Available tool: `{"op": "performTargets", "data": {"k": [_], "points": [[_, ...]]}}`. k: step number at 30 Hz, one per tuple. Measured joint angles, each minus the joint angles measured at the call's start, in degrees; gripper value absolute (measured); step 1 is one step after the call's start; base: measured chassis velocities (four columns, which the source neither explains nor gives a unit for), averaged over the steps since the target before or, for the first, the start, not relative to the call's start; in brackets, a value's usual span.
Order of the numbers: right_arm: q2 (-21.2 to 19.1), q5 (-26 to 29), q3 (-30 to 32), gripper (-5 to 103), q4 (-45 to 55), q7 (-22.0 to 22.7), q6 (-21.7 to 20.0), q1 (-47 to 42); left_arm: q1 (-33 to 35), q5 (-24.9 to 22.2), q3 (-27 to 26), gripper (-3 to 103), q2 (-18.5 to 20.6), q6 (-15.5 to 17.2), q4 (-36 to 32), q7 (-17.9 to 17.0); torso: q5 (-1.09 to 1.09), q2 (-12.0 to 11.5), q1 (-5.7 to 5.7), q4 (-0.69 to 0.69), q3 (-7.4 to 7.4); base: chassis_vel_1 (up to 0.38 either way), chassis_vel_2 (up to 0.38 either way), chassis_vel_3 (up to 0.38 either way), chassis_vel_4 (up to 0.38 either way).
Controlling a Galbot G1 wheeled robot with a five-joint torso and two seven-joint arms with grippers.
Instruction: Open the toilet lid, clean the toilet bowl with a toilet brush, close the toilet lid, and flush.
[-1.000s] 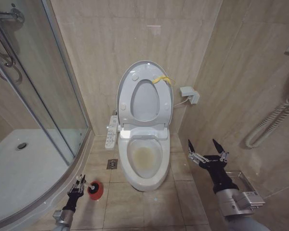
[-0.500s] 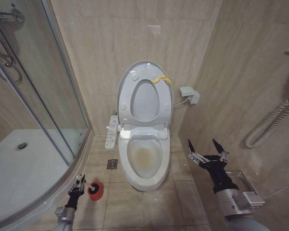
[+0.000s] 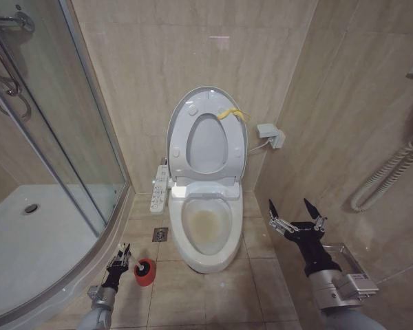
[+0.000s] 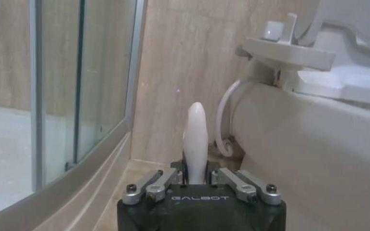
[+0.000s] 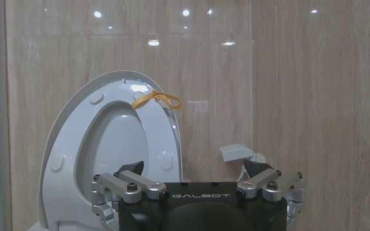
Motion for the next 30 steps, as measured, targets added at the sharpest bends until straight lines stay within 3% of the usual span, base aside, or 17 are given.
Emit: {"op": "performTargets", "data": {"k": [3, 6, 9, 25, 30], "points": [[0.0, 0.0, 0.0, 100, 0.0, 0.0, 0.0, 0.0, 1.2, 2.3, -0.9, 20, 0.5, 1.9, -2.0, -1.5, 0.01, 0.0, 0.00, 0.00, 0.00, 0.000, 0.000, 0.000, 0.000], [0.0, 0.0, 0.0, 100, 0.0, 0.0, 0.0, 0.0, 3.6, 7.2, -2.6, 20, 1.3, 5.9, -5.9, -3.6, 0.01, 0.0, 0.00, 0.04, 0.00, 0.000, 0.000, 0.000, 0.000], [0.0, 0.0, 0.0, 100, 0.0, 0.0, 0.0, 0.0, 3.8, 8.4, -3.0, 20, 1.4, 6.9, -7.0, -4.3, 0.00, 0.0, 0.00, 0.02, 0.00, 0.000, 0.000, 0.000, 0.000], [0.0, 0.0, 0.0, 100, 0.0, 0.0, 0.0, 0.0, 3.1, 8.8, -2.8, 20, 1.3, 8.7, -7.9, -5.4, 0.01, 0.0, 0.00, 0.01, 0.00, 0.000, 0.000, 0.000, 0.000], [0.0, 0.0, 0.0, 100, 0.0, 0.0, 0.0, 0.0, 2.3, 8.8, -2.0, 20, 1.3, 9.6, -7.8, -7.7, 0.01, 0.0, 0.00, 0.00, 0.00, 0.000, 0.000, 0.000, 0.000]]}}
